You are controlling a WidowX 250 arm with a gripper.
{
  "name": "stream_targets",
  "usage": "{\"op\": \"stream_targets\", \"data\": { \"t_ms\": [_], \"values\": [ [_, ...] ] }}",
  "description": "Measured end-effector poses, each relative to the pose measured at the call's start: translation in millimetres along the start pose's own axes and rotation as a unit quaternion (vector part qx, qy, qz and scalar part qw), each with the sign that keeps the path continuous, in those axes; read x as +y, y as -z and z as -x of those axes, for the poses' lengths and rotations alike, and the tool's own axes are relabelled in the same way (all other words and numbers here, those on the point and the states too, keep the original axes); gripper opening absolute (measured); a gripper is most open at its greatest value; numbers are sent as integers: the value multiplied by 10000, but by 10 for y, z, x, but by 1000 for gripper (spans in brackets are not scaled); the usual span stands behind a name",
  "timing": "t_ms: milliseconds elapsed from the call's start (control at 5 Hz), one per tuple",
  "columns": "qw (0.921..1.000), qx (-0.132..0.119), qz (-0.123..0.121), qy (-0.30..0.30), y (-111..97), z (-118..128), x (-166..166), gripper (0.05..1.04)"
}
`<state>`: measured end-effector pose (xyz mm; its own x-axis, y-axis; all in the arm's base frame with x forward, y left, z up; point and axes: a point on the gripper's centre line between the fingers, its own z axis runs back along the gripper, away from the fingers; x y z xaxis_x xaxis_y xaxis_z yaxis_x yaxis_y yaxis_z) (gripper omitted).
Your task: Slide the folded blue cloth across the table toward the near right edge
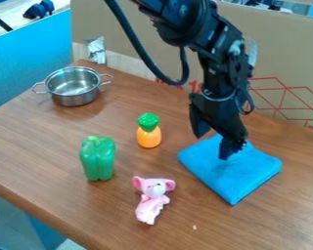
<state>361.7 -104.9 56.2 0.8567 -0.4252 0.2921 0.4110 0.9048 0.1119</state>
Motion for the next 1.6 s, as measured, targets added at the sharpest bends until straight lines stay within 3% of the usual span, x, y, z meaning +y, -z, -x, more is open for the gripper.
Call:
{"op": "stream_targets", "data": {
  "t_ms": [200, 400, 600, 800, 1000, 1200, 1400, 1600],
  "values": [
    [9975, -411, -241, -517, 115, 25, -70, 1002],
    [9903, -577, -701, -1051, 172, -1, -132, 1002],
    [9803, -643, -805, -1686, 228, -12, -295, 1002],
    [9830, -377, -439, -1744, 272, -12, -467, 1002],
    [9829, -375, -211, -1793, 281, 12, -627, 1002],
    [9864, -232, -84, -1628, 267, 97, -875, 1002],
    [9887, 1, -156, -1493, 170, 286, -1021, 1002],
    [9919, 378, -150, -1201, 89, 416, -1056, 1002]
  ]
}}
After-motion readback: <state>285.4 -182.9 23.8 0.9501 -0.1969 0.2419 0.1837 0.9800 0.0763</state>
